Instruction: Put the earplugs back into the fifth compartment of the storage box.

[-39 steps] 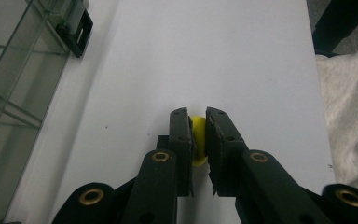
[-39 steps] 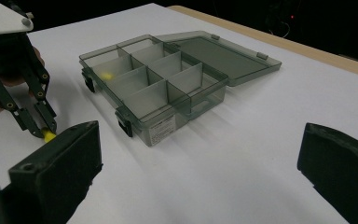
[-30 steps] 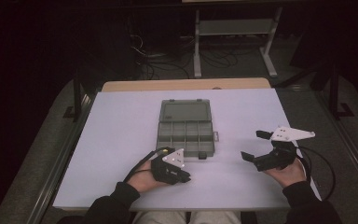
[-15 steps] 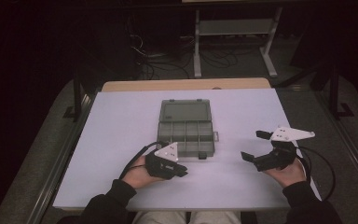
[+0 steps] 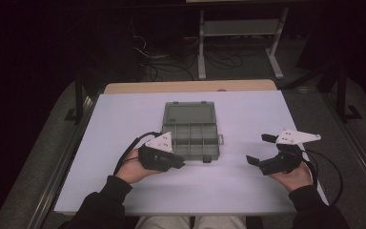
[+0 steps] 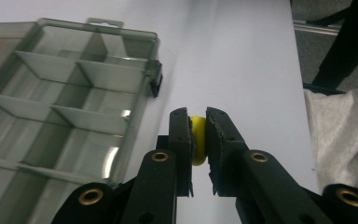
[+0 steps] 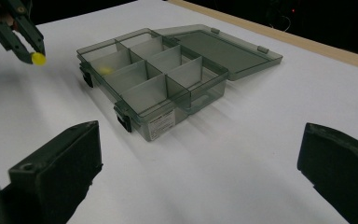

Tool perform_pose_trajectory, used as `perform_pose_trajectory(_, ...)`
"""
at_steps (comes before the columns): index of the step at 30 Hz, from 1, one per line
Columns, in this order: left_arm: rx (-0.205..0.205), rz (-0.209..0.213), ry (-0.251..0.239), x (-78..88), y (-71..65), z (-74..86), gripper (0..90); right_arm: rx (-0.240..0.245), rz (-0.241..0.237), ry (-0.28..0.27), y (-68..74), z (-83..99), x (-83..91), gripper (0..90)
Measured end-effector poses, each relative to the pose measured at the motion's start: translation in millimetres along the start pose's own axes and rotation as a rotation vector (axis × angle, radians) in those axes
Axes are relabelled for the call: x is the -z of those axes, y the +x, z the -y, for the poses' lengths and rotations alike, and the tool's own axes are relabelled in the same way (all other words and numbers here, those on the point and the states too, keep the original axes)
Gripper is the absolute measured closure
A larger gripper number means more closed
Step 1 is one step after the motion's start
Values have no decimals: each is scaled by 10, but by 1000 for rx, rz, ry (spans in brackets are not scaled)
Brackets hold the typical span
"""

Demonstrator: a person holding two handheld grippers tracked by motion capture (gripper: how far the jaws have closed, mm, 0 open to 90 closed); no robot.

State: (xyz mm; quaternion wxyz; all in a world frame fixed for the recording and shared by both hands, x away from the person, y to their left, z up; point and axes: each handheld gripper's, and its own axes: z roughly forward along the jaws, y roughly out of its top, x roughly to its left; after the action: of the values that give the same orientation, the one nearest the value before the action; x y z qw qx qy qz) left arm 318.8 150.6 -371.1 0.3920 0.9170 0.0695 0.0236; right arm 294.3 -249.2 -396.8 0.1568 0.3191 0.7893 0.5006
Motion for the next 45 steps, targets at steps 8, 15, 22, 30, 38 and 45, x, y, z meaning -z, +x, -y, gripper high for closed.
perform_pose_trajectory(8,4,-32,13,182,121,-36,807,-2,-1,-1,1,-1,4,0)
perform_pose_trajectory(15,13,-70,3,303,225,-91,809,-2,0,-2,-1,-1,3,0)
perform_pose_trajectory(22,33,-101,-7,342,349,-81,811,-2,-1,-3,-2,-1,5,0)
perform_pose_trajectory(30,79,-136,-20,350,493,-5,813,-3,-2,-2,-3,1,2,0)
perform_pose_trajectory(38,96,-139,12,273,560,38,814,-3,-2,-2,-4,2,1,0)
perform_pose_trajectory(45,92,-131,39,163,584,51,814,-3,-3,0,-5,5,-3,0)
